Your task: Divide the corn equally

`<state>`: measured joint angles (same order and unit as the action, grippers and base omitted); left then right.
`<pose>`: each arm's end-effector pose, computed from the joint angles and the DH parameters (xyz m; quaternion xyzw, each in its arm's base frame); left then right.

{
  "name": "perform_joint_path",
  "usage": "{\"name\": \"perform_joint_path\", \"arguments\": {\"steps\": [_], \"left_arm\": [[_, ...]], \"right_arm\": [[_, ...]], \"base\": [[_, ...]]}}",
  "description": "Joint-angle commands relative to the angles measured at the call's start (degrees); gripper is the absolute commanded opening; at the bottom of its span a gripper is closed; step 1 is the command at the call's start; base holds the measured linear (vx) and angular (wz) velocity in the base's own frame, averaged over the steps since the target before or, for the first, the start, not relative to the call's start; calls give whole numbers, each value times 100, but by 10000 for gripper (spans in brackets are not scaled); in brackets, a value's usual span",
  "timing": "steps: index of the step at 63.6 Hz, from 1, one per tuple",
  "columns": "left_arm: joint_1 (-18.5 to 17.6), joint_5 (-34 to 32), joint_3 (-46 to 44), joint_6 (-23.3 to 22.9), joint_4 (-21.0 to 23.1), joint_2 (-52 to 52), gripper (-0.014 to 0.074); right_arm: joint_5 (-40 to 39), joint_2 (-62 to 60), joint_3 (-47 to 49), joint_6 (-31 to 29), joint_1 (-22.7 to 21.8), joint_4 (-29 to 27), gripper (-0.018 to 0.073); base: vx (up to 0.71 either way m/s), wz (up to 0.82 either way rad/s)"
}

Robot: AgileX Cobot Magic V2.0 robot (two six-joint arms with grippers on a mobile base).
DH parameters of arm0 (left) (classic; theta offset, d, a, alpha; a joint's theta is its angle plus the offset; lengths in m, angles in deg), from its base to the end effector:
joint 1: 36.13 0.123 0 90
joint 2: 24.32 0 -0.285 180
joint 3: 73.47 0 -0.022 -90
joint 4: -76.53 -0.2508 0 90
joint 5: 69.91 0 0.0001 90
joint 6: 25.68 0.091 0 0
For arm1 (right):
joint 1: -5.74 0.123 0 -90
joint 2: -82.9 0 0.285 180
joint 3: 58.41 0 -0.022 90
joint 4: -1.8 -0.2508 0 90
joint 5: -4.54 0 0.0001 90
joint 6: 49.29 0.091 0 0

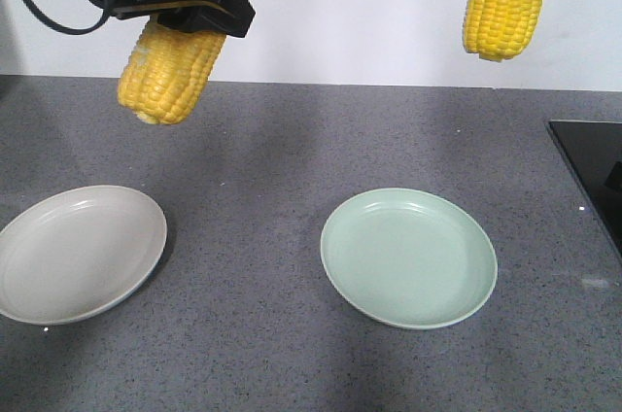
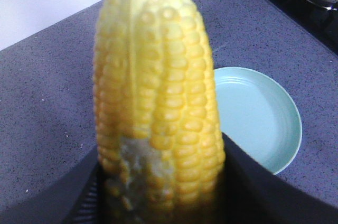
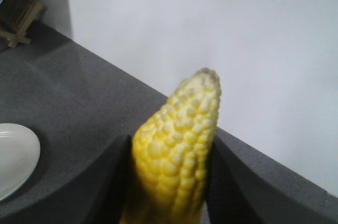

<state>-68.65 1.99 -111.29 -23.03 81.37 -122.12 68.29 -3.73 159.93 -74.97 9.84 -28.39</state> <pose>0.2595 -0.1741 0.4893 0.2798 0.8683 -0.1456 0.3827 0.2794 0.0612 0.5345 -0.2327 0.7980 0.1630 0.5315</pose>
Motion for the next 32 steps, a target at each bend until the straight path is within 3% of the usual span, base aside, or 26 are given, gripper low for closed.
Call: {"name": "perform_joint_path", "arguments": {"steps": [1, 32], "left_arm": [[-16, -306, -179, -18, 51, 218, -6], [-16, -306, -179, -18, 51, 218, -6]], "right_arm": [[-382, -176, 144, -9, -24, -155, -1], [-382, -176, 144, -9, -24, -155, -1]], "base": [[0, 0], [0, 0]]}}
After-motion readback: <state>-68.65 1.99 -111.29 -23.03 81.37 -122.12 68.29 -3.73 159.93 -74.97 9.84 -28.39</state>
